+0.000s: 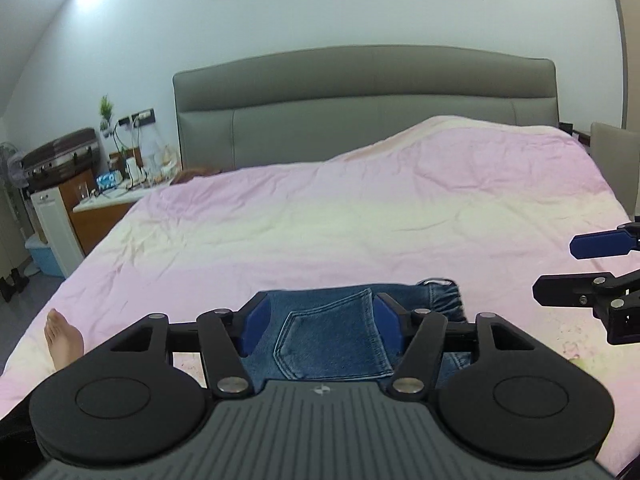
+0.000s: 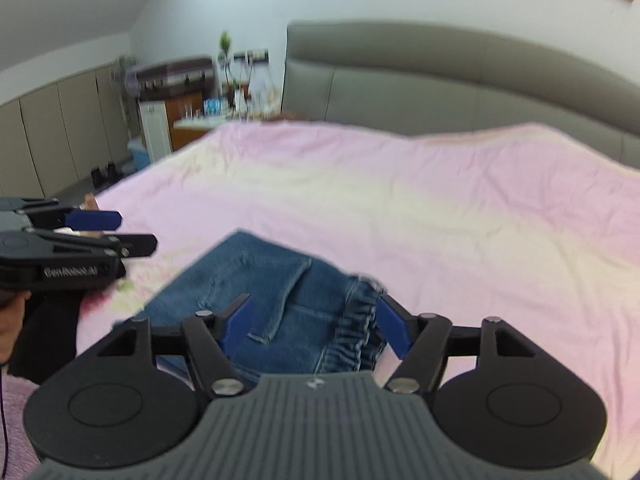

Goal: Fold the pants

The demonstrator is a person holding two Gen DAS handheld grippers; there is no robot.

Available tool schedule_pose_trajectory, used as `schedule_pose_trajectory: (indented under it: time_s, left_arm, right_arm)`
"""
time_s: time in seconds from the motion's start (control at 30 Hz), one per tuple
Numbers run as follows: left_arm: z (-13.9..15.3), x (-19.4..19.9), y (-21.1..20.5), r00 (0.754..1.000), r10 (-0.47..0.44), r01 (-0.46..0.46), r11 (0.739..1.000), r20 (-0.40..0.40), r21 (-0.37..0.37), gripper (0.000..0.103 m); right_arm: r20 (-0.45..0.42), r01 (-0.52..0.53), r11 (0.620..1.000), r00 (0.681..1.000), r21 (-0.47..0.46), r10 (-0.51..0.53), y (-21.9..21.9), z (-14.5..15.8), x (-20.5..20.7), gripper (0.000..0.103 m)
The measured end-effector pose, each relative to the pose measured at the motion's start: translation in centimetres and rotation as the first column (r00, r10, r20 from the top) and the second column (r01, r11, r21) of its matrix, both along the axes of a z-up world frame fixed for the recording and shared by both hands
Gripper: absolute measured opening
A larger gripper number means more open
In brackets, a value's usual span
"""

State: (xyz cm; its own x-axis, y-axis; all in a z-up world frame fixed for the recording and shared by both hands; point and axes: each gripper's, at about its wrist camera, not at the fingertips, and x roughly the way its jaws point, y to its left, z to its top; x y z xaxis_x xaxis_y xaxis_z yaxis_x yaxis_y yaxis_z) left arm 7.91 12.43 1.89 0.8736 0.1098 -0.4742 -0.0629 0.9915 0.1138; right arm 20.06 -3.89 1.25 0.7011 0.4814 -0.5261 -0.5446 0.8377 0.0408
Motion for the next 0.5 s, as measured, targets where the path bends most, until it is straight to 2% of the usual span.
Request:
schedule_pose_trajectory:
  time_s: [0.07, 0.13, 0.23, 0.4, 0.5]
  left_arm:
    - [0.7, -1.4, -1.2, 0.999, -0.005, 0.005, 1.000, 0.033, 0.017, 0.078]
    - [1.2, -2.8, -2.2, 0.998, -0.008, 0.007, 1.000, 0.061, 0.016, 0.081]
    - [1.5, -4.7, -3.4, 0.994, 0.009, -0.011, 1.000, 0.109, 0.018, 0.088]
    - [0.4, -7.1, -4.9, 0.990, 0.059, -0.065, 0.997, 0.131, 0.042, 0.092]
    - [-0.4, -7.9, -5.4, 0.987, 0.085, -0.090, 0.996, 0.137, 0.024, 0.093]
  right_arm:
    - [0.048, 0.009, 1.000, 0.999, 0.018, -0.010, -0.8, 1.5, -2.2, 0.074]
    - [0.095, 0.018, 0.999, 0.995, 0.037, -0.021, -1.8, 2.7, -4.6, 0.075]
    - [0.158, 0.033, 0.997, 0.986, 0.064, -0.043, -2.7, 3.6, -8.0, 0.082]
    - [0.260, 0.084, 0.996, 0.961, 0.031, -0.089, -3.0, 3.0, -13.2, 0.088]
    - [0.291, 0.126, 0.991, 0.948, 0.034, -0.131, -3.3, 2.0, -15.4, 0.092]
